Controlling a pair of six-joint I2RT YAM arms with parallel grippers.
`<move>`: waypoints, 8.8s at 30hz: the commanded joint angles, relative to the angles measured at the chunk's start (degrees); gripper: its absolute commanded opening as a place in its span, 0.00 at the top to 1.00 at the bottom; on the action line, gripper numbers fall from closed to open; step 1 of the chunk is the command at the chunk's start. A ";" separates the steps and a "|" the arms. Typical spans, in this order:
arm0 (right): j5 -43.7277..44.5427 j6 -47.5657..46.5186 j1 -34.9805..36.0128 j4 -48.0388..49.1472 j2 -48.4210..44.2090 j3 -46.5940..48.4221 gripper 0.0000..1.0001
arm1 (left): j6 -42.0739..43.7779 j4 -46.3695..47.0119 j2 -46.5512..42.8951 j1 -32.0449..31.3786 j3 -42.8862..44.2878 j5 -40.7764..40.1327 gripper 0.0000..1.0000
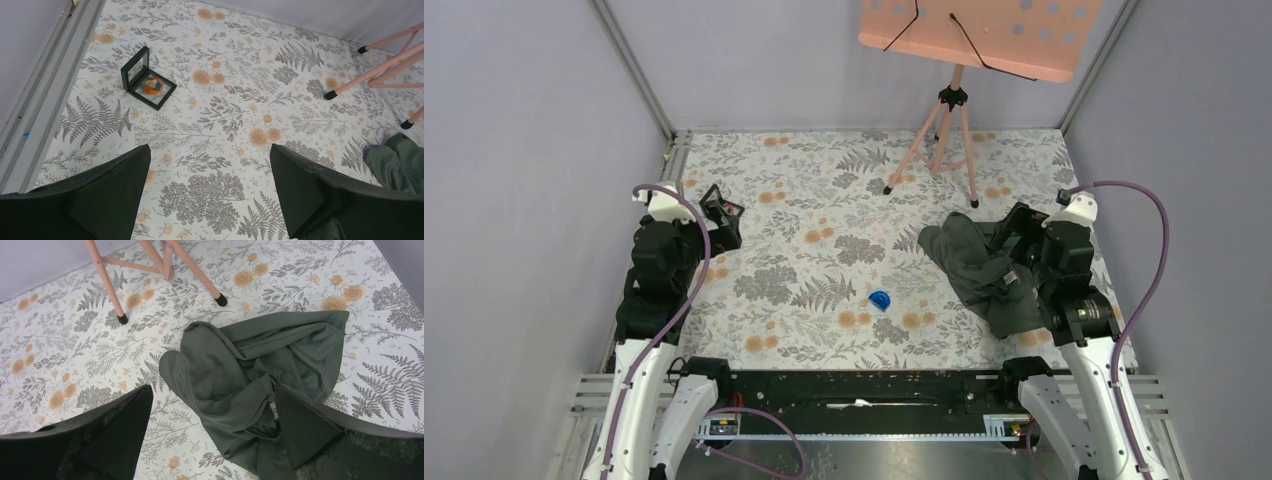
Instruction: Pin the brooch onto the clothing
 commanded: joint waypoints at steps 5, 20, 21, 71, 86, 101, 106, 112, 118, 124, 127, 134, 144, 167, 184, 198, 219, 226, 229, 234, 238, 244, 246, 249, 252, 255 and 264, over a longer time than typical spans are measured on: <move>0.52 0.23 -0.24 -0.57 1.18 2.83 0.01 | -1.25 1.20 2.45 -0.12 3.37 -1.46 0.01; -0.74 4.46 -2.69 -1.54 18.99 0.07 0.02 | 0.48 1.43 2.12 -0.12 1.91 2.60 0.01; -1.92 4.87 -3.64 -0.30 20.47 -0.97 0.03 | 0.42 1.43 2.05 -0.12 1.86 3.09 0.01; -6.84 14.33 27.19 0.98 19.77 16.87 1.00 | -13.26 29.39 3.91 -41.04 -11.16 7.80 0.01; -2.82 18.33 41.18 8.12 26.06 21.74 1.00 | -14.39 53.96 21.49 -59.35 -17.06 -17.70 0.18; -2.37 17.89 41.32 6.61 22.56 20.32 1.00 | -10.93 59.03 31.12 -59.62 -12.93 -23.64 0.41; 0.15 17.37 41.32 4.78 21.50 19.25 1.00 | -7.64 67.49 32.20 -59.62 -14.46 -16.35 0.53; 1.57 16.42 41.33 3.09 20.66 19.37 1.00 | -6.78 67.43 33.51 -59.54 -13.24 -12.66 0.96; 6.53 12.69 41.31 -0.99 19.43 18.95 1.00 | -11.33 50.96 20.70 -50.58 -16.63 -12.58 1.00; -2.70 11.69 41.47 0.22 25.28 18.24 0.99 | -15.35 28.75 13.75 -37.93 -16.29 2.09 1.00; -7.77 12.70 43.01 3.40 28.84 17.23 0.96 | -16.71 20.07 11.06 -33.59 -16.31 2.85 1.00; -14.96 10.82 46.52 6.99 32.37 16.93 0.50 | -20.17 8.93 11.78 -28.52 -17.50 -8.02 1.00; -7.68 4.23 33.26 -5.91 28.13 12.06 0.27 | -19.41 4.92 25.25 -27.46 -13.75 -12.52 1.00; -3.18 6.70 14.49 -8.96 40.13 -1.65 0.31 | -18.02 6.97 21.43 -27.37 -14.44 -10.11 1.00; -7.85 7.32 10.84 -3.07 38.60 -5.86 0.56 | -17.77 6.71 20.14 -27.37 -14.53 -9.64 1.00; -6.95 6.66 10.83 -4.35 38.04 -4.15 0.69 | -17.90 6.20 18.93 -27.37 -14.45 -8.97 1.00; 5.48 1.95 10.82 -19.81 24.04 9.36 1.00 | -14.74 -0.11 13.69 -26.85 -2.91 -19.95 1.00; 9.46 -1.42 10.84 -21.48 19.25 23.45 1.00 | -7.26 -2.06 11.87 -26.56 11.04 -24.92 1.00; 10.18 -2.66 10.82 -19.23 16.72 29.43 1.00 | -3.28 -1.44 11.04 -26.57 16.54 -25.39 1.00; 7.77 -5.56 10.82 -13.44 12.31 37.27 1.00 | 5.30 2.88 7.96 -26.58 23.74 -18.17 1.00; 2.57 -7.97 10.82 -9.28 9.50 41.78 1.00 | 11.12 2.86 5.91 -26.58 30.36 -9.10 1.00; -5.55 -9.59 10.82 -2.99 5.84 45.70 1.00 | 12.43 -0.48 5.67 -26.58 41.12 -1.01 1.00; -8.18 -8.83 10.82 -1.21 4.96 46.64 1.00 | 11.69 -1.03 5.90 -26.58 44.47 3.89 1.00; -12.73 -7.34 10.82 1.25 3.63 47.38 1.00 | 9.40 -1.78 6.19 -26.58 48.82 9.82 1.00; -17.48 -5.79 10.82 3.32 2.00 47.58 1.00 | 7.95 -2.73 6.24 -26.53 51.96 11.91 1.00; -15.61 -4.96 10.82 2.94 1.43 48.20 1.00 | 5.79 -3.48 6.66 -26.54 53.46 11.82 1.00; 18.24 -10.54 10.82 2.13 10.32 35.41 1.00 | -3.25 -4.12 13.49 -25.91 36.68 -5.60 1.00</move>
